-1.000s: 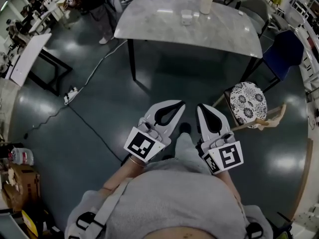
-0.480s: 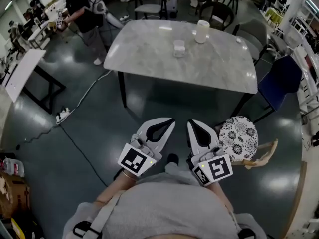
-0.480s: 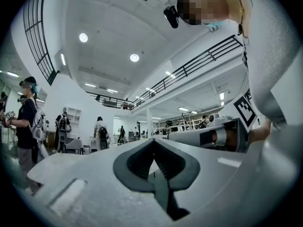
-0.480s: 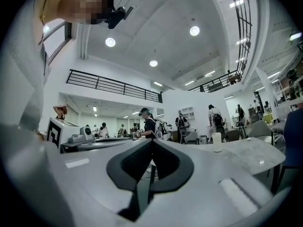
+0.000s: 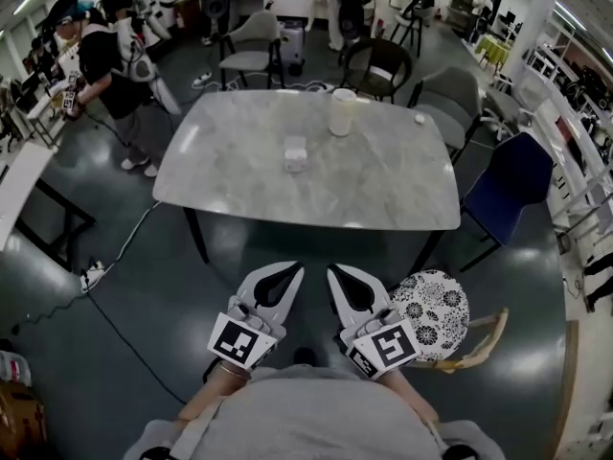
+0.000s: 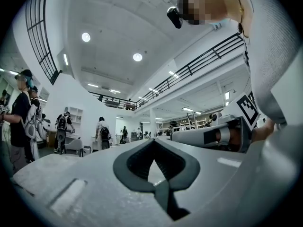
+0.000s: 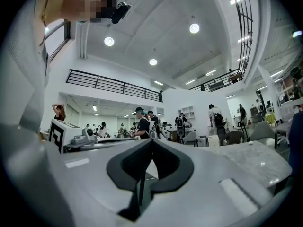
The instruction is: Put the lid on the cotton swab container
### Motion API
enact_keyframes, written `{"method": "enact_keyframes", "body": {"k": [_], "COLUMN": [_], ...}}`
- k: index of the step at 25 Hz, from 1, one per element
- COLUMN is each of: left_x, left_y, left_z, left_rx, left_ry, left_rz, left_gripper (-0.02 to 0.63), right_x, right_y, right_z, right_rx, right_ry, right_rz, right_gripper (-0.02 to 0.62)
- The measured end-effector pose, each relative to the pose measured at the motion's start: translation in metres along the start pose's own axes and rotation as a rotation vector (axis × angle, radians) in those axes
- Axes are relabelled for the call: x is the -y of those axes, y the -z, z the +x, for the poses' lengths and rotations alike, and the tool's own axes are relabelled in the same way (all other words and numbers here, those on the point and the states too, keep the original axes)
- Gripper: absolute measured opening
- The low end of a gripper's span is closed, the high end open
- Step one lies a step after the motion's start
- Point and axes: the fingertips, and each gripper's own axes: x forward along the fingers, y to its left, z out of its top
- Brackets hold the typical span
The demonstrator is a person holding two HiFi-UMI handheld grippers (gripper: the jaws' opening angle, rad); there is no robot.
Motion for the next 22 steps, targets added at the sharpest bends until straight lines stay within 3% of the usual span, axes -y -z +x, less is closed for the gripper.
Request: {"method": "enact_keyframes", "body": {"k": [9, 13, 22], "left_x": [-0.004, -0.003, -0.014], "left_y": [0.020, 0.012, 0.019], "left_z": [0.037, 0.042, 0.039], "left_rx": [-0.072, -0.020, -0.043], "left_ry": [-0.002, 0.006, -0.036], "left_rz": [-0.005, 0.003, -0.001], "left_gripper": [0.000, -0.001, -0.001], "right_x": [0.037, 0.039, 0.038], "right_y": [0.009, 0.007, 0.016], "right_z": [0.008, 0.009, 0.021], "right_rx": [-0.002, -0.003, -0.015], "right_ry": [-0.003, -0.016, -0.052], "right_rz": [0.024, 0.016, 0.043], "right_gripper": [-0.003, -0.003, -0.003]}}
